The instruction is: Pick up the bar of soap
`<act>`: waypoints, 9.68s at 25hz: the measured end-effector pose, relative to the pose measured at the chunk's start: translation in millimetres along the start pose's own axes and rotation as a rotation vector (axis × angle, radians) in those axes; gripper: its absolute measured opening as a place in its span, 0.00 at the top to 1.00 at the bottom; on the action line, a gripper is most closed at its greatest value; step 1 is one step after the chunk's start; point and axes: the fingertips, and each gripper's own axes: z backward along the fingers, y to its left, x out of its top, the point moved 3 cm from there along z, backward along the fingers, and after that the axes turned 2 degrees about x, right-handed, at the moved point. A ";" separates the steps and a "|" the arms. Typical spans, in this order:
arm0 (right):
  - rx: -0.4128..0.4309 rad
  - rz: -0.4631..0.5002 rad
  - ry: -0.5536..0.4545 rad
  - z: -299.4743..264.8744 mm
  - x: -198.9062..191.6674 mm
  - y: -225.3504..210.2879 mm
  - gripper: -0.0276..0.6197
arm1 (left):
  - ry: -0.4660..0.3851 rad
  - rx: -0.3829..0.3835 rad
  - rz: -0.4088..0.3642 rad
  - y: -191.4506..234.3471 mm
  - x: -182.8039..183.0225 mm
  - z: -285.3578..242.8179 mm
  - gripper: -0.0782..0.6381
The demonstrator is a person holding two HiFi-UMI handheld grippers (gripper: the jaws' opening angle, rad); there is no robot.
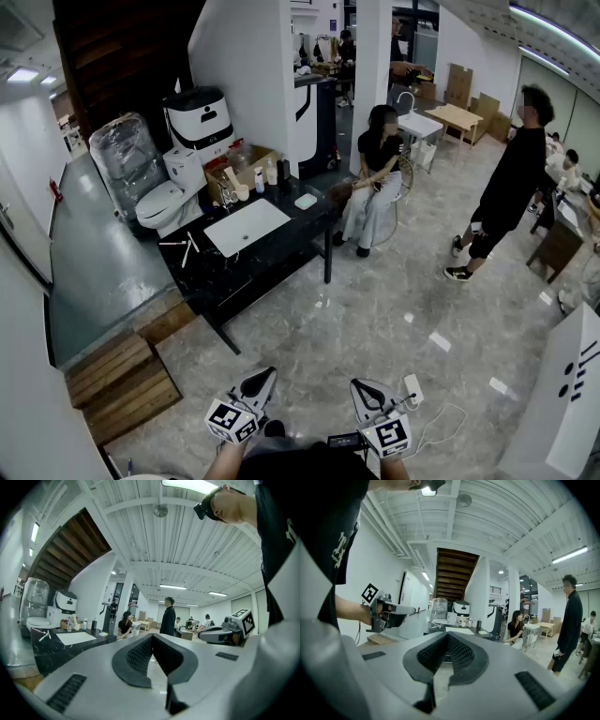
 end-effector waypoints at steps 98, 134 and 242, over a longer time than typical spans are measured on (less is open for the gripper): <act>0.294 0.006 0.056 -524.4 -39.9 -629.5 0.94 | 0.155 0.192 0.071 328.7 11.1 -709.4 0.88; 0.453 0.136 0.163 -803.6 -7.5 -643.2 0.94 | 0.153 0.278 0.111 568.7 19.8 -770.5 0.88; 1.255 0.831 0.780 -955.9 -198.3 -568.1 0.59 | 0.165 0.758 0.219 584.0 -9.4 -726.5 0.88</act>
